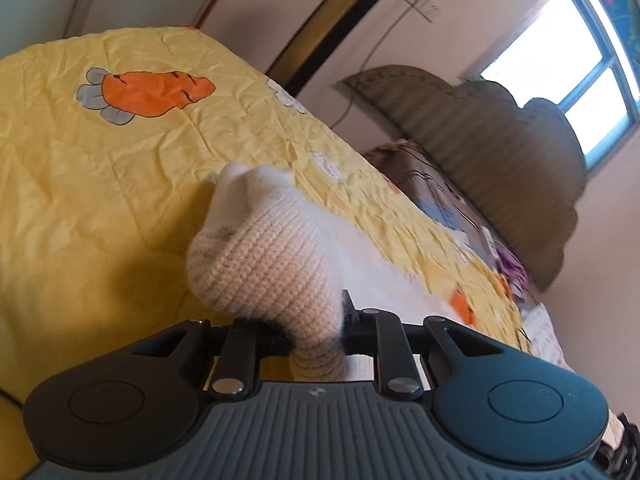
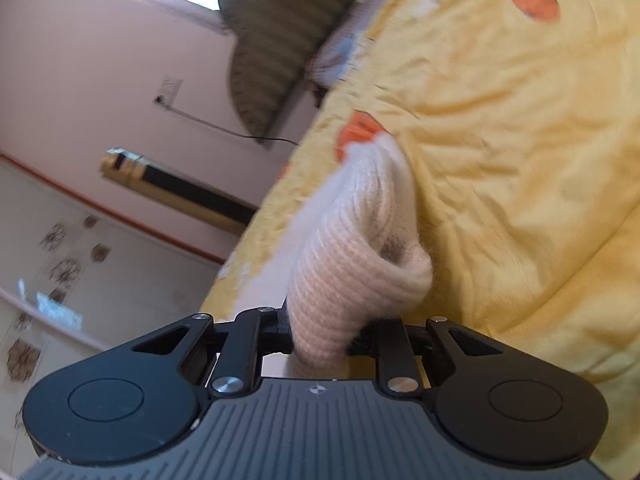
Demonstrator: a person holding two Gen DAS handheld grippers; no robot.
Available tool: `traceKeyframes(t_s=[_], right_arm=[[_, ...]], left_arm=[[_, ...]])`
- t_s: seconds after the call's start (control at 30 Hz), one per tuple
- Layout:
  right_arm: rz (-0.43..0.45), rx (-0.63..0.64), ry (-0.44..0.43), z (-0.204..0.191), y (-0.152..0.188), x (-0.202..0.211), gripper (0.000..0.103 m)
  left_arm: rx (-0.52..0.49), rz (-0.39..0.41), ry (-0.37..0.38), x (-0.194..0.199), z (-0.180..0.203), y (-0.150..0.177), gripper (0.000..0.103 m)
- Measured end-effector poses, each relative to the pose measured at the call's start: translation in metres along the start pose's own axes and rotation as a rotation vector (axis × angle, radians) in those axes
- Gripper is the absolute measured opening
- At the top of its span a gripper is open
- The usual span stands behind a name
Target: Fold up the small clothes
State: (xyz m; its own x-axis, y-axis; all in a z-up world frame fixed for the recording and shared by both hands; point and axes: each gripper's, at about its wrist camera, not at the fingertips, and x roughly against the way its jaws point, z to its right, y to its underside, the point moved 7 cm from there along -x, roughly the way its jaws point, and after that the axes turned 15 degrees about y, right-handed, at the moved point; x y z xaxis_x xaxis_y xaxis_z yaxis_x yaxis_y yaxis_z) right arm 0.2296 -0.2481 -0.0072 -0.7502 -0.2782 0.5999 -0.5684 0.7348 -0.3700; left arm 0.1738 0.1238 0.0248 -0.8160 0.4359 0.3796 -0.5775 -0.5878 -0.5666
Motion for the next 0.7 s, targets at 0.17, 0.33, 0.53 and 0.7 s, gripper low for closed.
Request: traceKeyframes(t_s=[0.17,0.33,0.53,0.7], right_arm=[[-0.053,0.065,-0.031,0.008,0.014,0.066,0.024],[-0.139,0.065,0.013,0.051,0.064,0.1,0.025],[-0.183,0.025,0.102,0.087,0.083,0.098,0.045],[0.049,0.139,0.19,0.084,0.046,0.153,0.049]], left_arm=[[0.042,-0.062,0.021,0.058,-0.009,0.042,0.019],[0.071,-0.133,-0.049,0.064,-0.052,0.084,0.023],[-0.095,-0.135,-0.097,0.105,-0.036,0.079,0.045],[-0.494,0.07,-0.211,0.151,0.018,0.071,0.071]])
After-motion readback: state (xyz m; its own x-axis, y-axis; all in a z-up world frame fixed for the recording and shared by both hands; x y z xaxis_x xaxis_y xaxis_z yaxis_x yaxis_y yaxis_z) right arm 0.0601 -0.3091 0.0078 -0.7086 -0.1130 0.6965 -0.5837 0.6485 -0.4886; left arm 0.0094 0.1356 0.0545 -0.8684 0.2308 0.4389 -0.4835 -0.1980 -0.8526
